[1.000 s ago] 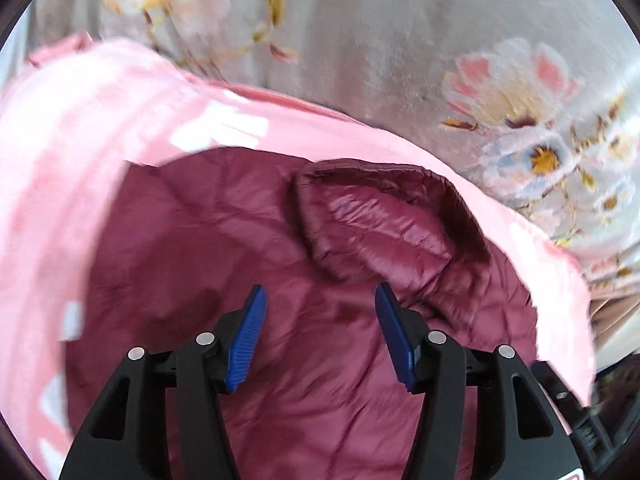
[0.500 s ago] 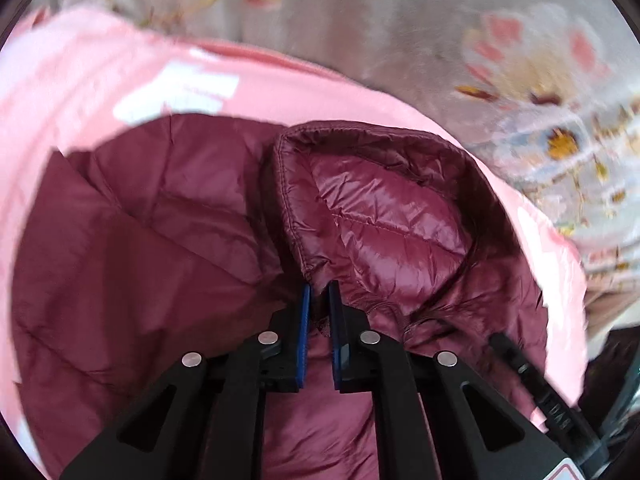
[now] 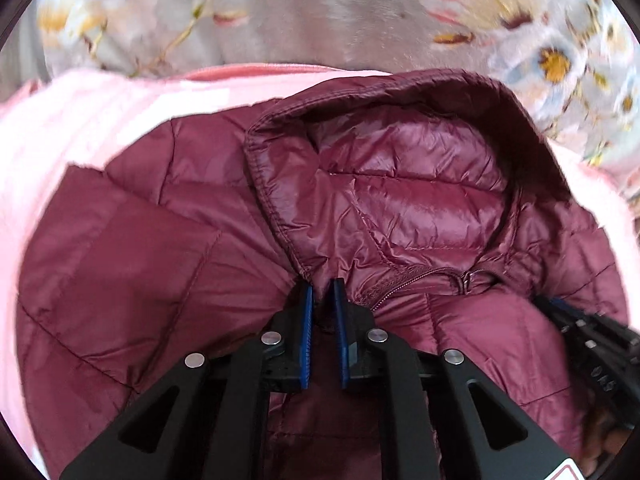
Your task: Fold large clothes
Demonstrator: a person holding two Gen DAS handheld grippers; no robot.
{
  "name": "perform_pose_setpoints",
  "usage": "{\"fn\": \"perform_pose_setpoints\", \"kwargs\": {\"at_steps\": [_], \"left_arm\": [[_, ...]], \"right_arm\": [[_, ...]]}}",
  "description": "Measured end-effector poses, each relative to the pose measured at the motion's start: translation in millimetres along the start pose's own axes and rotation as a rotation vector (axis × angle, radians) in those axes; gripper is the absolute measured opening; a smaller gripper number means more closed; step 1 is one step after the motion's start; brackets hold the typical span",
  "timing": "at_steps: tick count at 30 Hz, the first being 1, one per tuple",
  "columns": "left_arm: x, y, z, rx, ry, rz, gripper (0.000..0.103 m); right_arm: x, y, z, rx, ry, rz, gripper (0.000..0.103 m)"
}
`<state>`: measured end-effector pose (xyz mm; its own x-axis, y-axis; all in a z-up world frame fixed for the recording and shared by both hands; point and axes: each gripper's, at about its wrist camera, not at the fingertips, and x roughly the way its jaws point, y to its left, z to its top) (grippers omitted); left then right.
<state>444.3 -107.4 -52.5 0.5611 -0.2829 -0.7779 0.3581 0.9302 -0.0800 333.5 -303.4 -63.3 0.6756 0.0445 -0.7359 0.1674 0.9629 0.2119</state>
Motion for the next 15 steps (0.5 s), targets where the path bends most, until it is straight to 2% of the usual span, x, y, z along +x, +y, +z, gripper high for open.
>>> {"fn": "perform_pose_setpoints", "kwargs": {"at_steps": [2,5,8,12,15], "left_arm": [[-3.0,-2.3,0.9,0.027,-0.006,0.037,0.018],[-19.2,-0.2,0.7,0.075,-0.010,0.056,0.018],[-40.5,10.3,13.6,0.083,-0.049,0.058,0.018],[-51.8,22.9,62.2,0.003,-0.079,0.049,0.018],[-46.6,29.1,106.6,-0.107,-0.091,0.025,0.018]], "right_arm": [[-5.2,-1.4,1.5,0.007,0.018,0.013,0.007],[-19.1,-8.5,8.1,0.039,0.033,0.040,0.012],[-38.3,-15.0,27.3,0.041,-0.010,0.035,0.017],[-41.1,-19.1,81.9,0.084,-0.089,0.021,0.019],[-28.1,-20.4,120.4,0.149,-0.134,0.037,0.019]]}}
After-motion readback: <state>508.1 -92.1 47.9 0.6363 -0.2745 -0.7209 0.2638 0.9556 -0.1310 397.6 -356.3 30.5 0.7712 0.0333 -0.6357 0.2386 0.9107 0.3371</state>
